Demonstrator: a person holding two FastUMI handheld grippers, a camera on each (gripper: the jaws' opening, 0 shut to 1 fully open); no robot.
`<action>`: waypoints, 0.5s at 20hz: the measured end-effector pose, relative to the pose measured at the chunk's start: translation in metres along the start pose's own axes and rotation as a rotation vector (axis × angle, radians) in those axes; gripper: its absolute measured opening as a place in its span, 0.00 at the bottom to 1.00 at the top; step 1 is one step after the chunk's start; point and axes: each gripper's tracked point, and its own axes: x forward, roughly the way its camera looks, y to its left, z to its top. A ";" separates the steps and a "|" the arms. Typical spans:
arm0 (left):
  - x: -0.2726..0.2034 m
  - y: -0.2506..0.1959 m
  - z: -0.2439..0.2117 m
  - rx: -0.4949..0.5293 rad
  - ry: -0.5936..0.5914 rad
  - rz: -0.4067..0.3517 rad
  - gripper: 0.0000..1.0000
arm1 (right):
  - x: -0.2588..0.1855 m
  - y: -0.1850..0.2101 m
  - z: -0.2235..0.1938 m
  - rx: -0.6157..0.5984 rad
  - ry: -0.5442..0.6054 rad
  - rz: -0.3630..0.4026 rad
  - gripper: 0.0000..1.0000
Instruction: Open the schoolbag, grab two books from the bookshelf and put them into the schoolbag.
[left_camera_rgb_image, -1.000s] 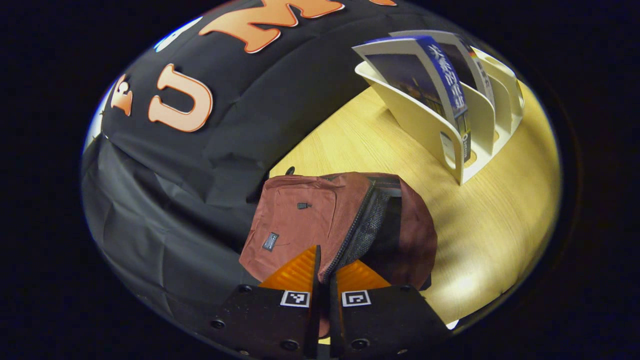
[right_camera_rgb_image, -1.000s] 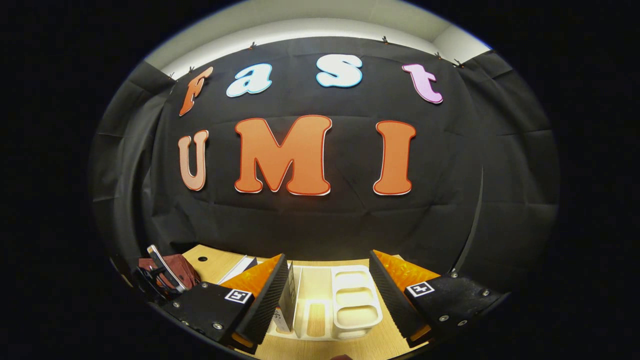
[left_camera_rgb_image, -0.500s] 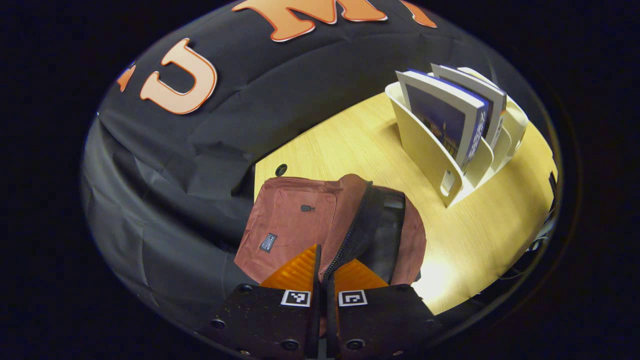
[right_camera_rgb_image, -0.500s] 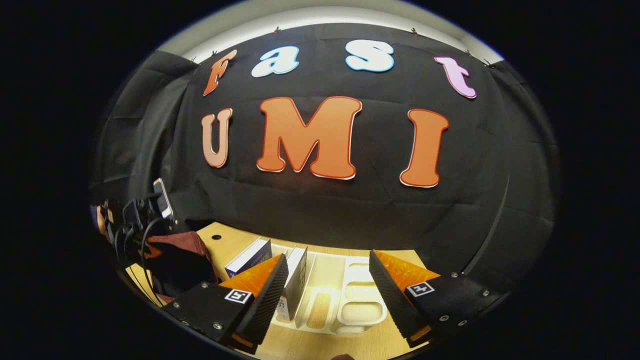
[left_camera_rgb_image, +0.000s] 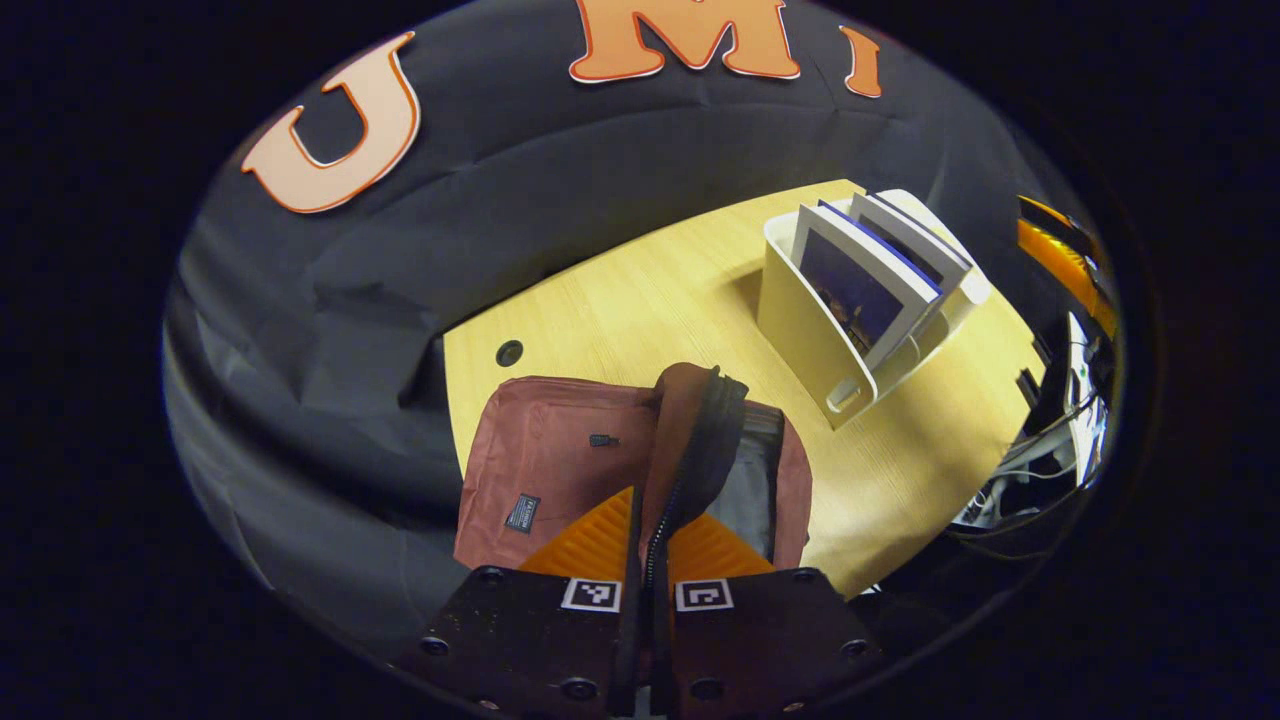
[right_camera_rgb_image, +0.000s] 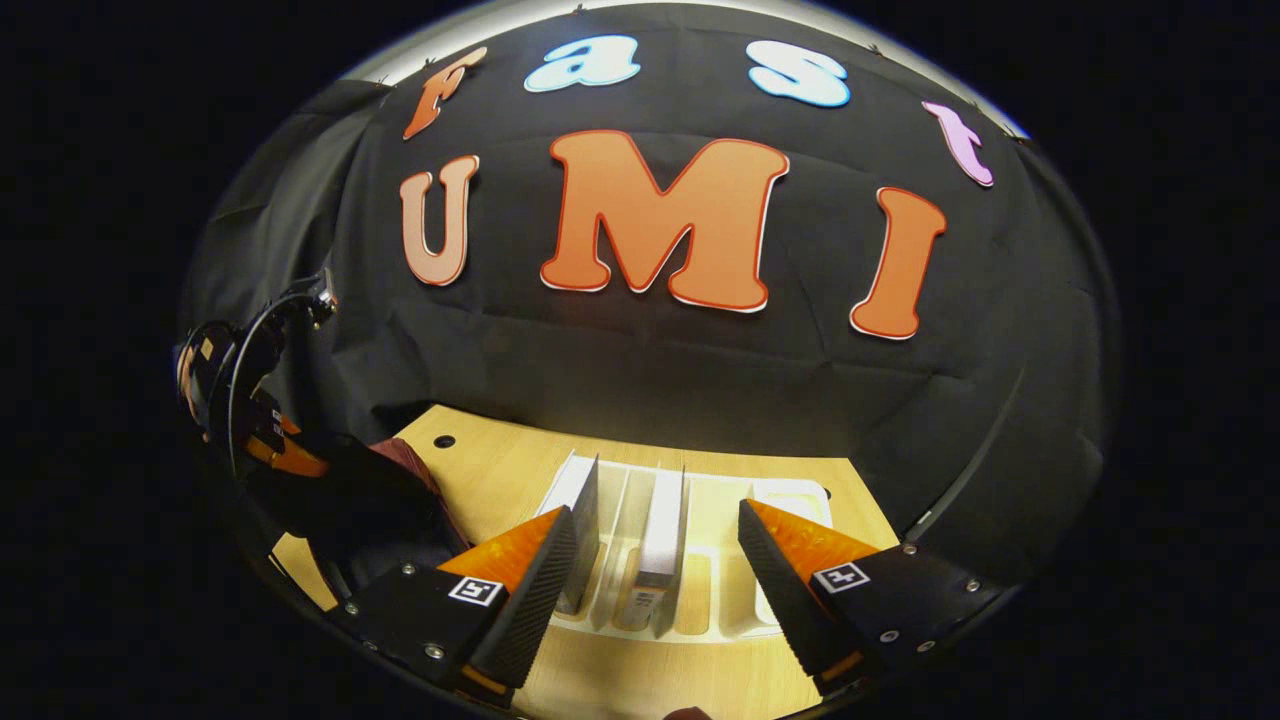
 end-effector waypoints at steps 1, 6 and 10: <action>0.000 0.004 0.000 0.008 0.006 -0.034 0.06 | 0.003 0.007 0.002 0.000 0.024 -0.012 0.97; -0.007 0.017 0.013 0.037 0.012 -0.193 0.06 | 0.028 0.044 0.010 0.005 0.192 -0.020 0.97; -0.008 0.025 0.023 0.062 -0.011 -0.248 0.06 | 0.057 0.063 -0.003 0.039 0.393 0.030 0.97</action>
